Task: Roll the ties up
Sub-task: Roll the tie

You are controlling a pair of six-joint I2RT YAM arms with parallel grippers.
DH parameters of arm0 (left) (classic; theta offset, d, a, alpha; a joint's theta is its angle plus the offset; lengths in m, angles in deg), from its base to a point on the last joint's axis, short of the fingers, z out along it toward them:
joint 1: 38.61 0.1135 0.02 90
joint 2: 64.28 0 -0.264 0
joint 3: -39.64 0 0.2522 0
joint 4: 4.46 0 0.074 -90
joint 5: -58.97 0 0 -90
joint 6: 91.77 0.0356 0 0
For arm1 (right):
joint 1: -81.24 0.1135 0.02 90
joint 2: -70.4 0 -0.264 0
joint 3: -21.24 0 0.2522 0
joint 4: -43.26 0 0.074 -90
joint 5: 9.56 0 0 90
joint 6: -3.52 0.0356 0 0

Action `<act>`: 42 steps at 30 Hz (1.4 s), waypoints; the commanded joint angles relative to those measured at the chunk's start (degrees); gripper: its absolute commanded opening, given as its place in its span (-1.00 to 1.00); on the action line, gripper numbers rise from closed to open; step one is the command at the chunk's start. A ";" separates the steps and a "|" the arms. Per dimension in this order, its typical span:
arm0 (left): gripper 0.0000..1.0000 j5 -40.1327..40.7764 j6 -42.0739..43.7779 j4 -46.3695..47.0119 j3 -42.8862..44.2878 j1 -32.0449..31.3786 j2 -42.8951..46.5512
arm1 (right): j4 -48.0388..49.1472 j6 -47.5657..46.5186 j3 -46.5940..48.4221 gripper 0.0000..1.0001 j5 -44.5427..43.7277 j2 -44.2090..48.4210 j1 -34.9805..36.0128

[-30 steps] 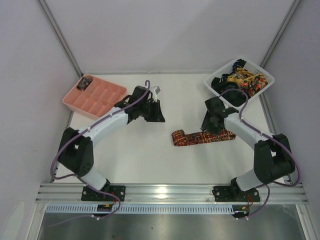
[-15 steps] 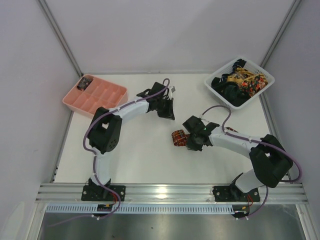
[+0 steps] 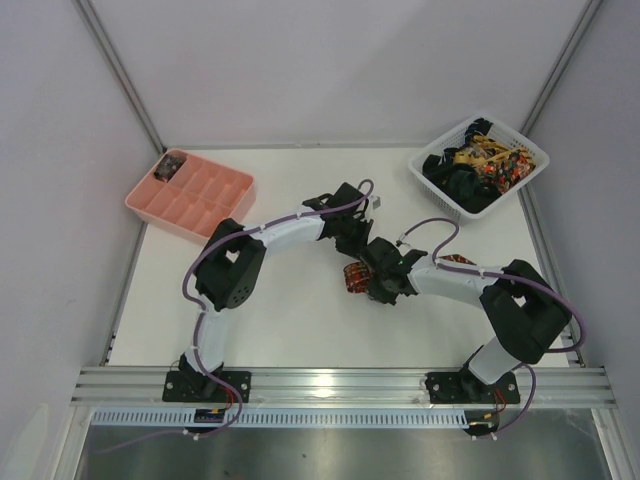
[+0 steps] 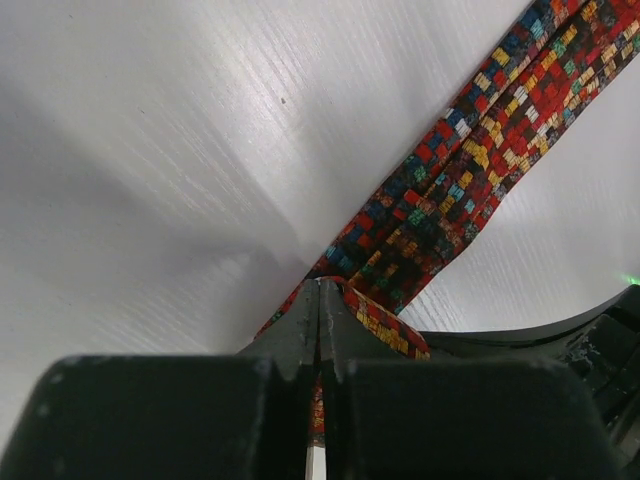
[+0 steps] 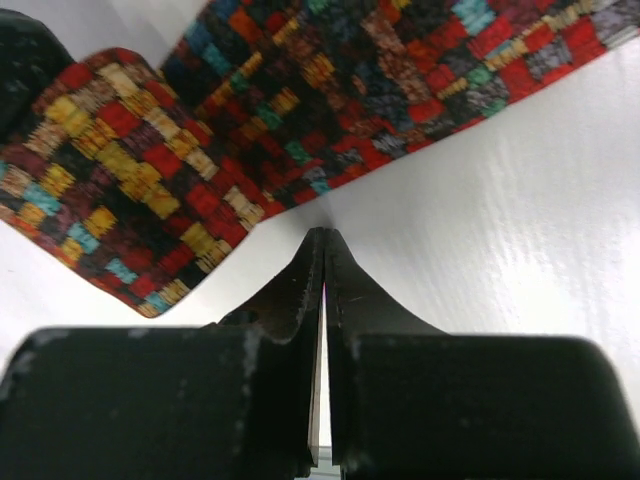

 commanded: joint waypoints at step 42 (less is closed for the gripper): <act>-0.74 3.68 -2.09 -5.15 -10.81 5.24 21.97 | 2.98 -35.54 6.21 -0.50 10.43 5.51 -26.58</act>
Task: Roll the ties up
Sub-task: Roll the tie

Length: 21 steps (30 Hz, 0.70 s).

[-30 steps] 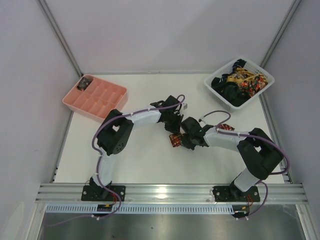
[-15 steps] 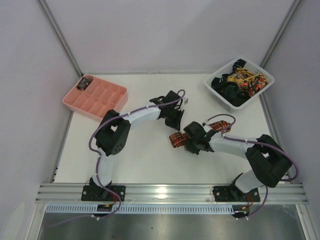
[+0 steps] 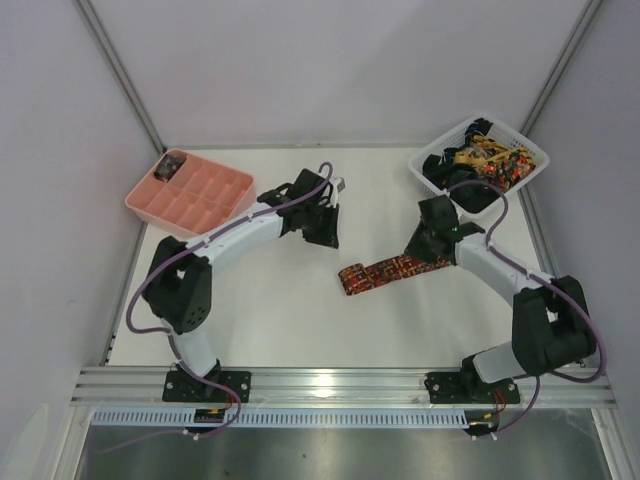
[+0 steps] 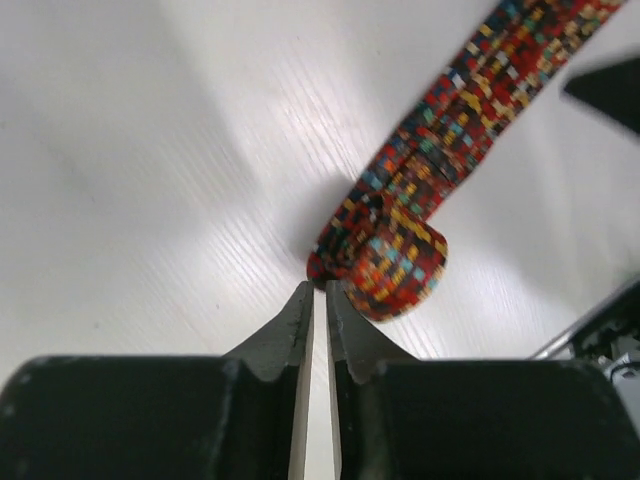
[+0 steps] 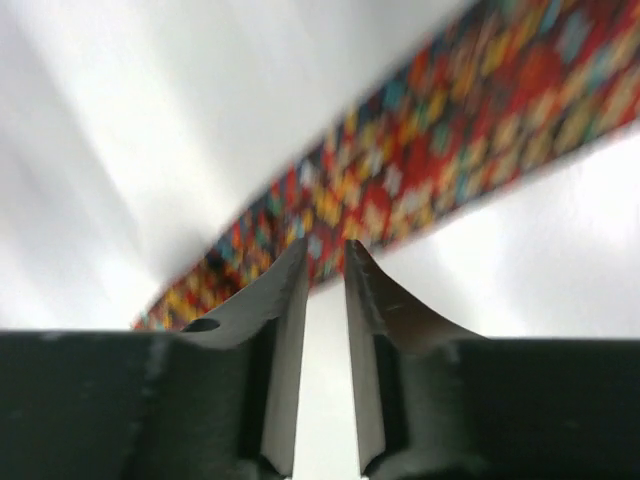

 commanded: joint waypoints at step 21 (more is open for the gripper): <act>-0.35 -9.14 -10.99 3.06 -26.04 6.31 25.75 | 0.07 -4.81 -4.62 -0.07 10.21 -10.89 -6.61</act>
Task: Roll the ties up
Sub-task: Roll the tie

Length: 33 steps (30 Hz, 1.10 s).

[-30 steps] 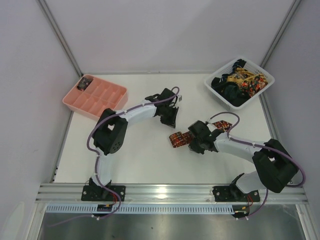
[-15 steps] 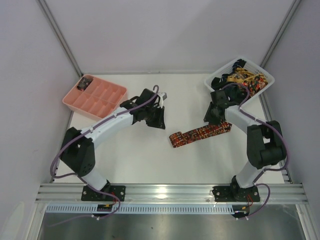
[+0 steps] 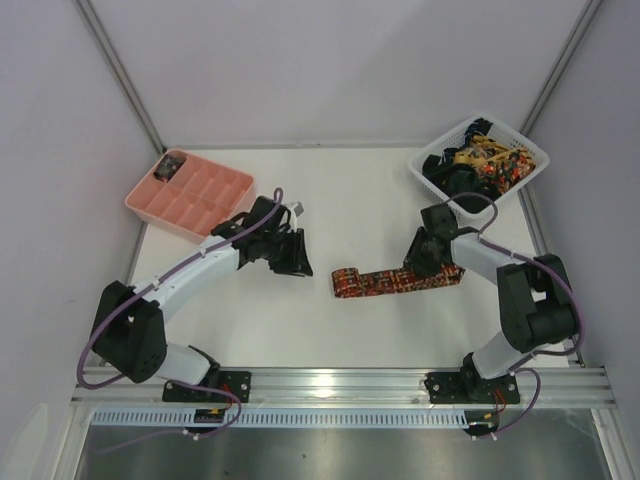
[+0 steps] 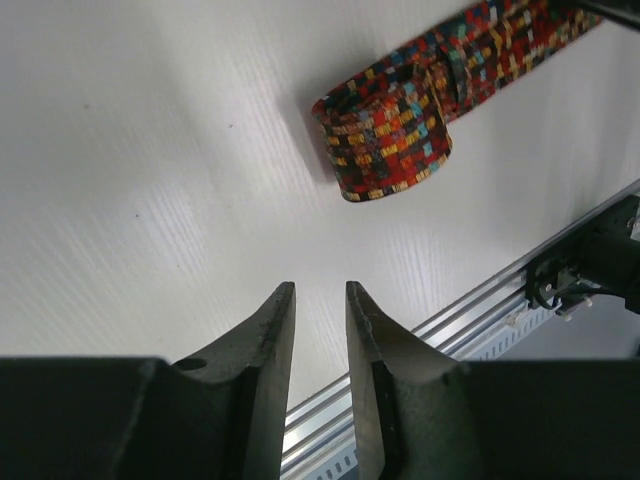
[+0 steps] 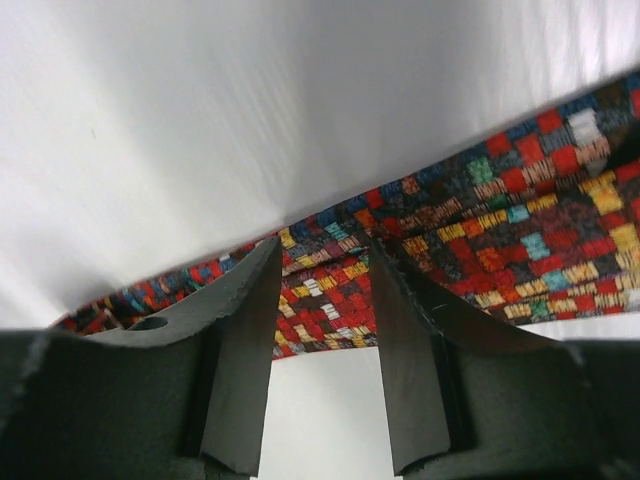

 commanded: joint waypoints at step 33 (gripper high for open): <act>-0.37 -16.48 -9.01 13.54 0.32 5.38 -18.59 | -7.18 -6.96 18.67 -0.57 25.87 -6.17 17.47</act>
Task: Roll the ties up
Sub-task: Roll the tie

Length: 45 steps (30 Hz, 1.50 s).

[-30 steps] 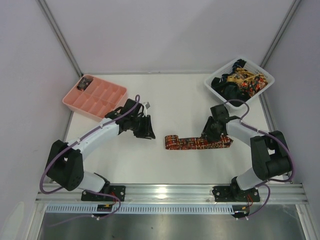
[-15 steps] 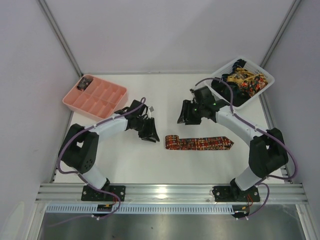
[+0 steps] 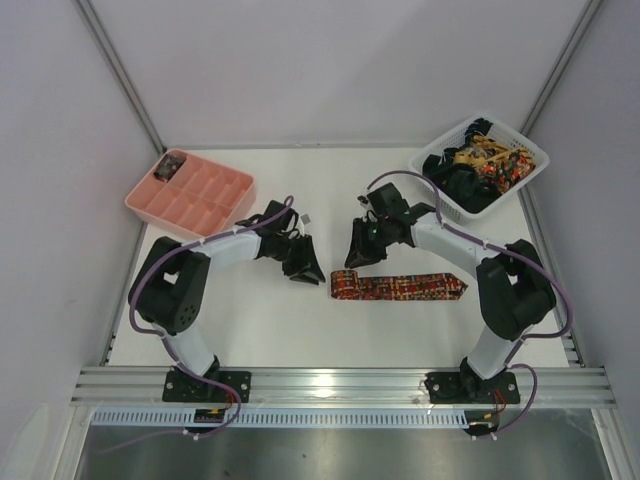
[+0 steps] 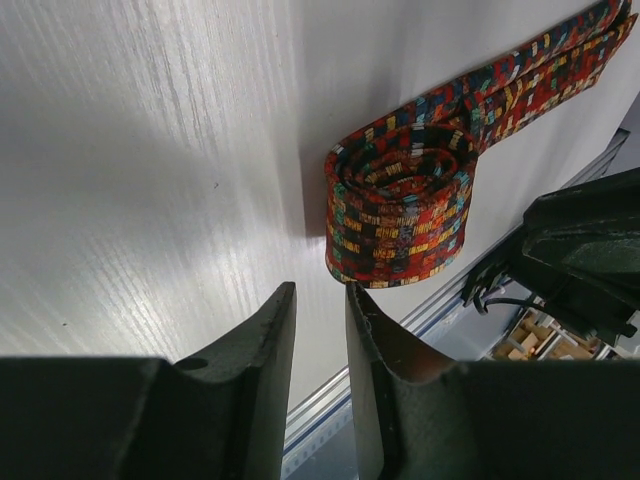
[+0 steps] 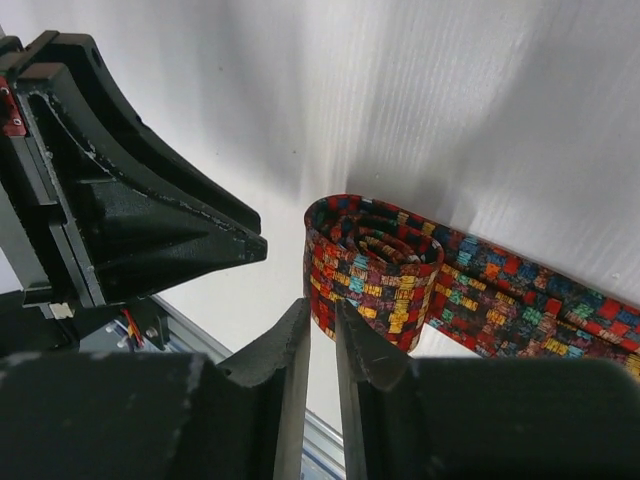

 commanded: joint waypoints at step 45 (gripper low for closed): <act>-0.39 1.41 -4.90 -2.94 11.26 -3.58 -11.53 | 6.09 -0.43 -10.39 -0.74 3.59 0.18 -3.22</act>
